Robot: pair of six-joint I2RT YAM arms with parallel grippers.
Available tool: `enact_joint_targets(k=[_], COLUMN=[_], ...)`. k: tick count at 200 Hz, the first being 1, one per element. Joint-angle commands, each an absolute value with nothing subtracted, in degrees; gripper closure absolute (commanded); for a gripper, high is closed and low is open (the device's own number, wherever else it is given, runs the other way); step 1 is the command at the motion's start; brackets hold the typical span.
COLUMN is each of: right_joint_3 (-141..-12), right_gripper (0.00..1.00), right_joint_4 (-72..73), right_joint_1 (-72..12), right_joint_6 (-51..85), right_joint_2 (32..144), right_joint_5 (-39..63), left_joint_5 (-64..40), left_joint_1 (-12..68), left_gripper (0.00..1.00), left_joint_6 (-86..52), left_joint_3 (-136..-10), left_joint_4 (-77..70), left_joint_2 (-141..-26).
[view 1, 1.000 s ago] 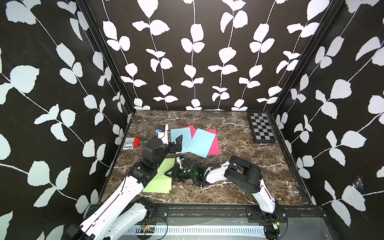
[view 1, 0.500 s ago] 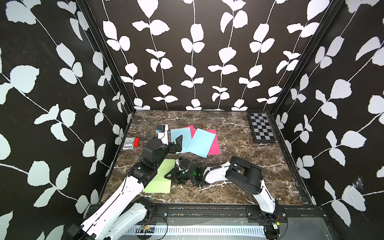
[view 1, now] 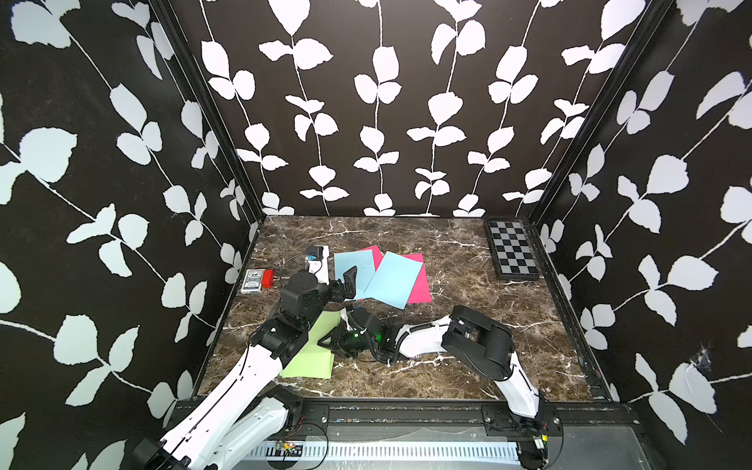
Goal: Sort the scattered colored papers by color
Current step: Place the colored paper.
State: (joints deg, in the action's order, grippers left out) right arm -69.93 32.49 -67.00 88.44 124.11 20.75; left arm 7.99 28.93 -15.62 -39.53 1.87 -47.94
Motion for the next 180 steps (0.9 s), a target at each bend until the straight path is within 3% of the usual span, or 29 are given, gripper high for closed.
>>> enact_joint_targets(k=[1,49,180], right_joint_3=[-70.9,-73.3,-72.4], right_gripper=[0.66,0.59,0.54], right_joint_4=[29.6,16.1,12.4], right_joint_1=[-67.3,-67.1,-65.9], right_joint_6=[95.8,89.4,84.3], right_joint_2=[123.5,120.7,115.8], right_joint_5=[20.0,19.4,19.6], left_joint_5=[7.1,6.3,5.8], left_joint_1=[28.5,28.4,27.1], left_gripper=[0.01,0.01,0.01], left_joint_6=[-16.1,-16.3,-16.2], left_joint_3=[-39.1,-39.1,-39.0], left_joint_4=[0.2,-0.5,-1.8], left_joint_2=[-47.5,-48.3,-49.8])
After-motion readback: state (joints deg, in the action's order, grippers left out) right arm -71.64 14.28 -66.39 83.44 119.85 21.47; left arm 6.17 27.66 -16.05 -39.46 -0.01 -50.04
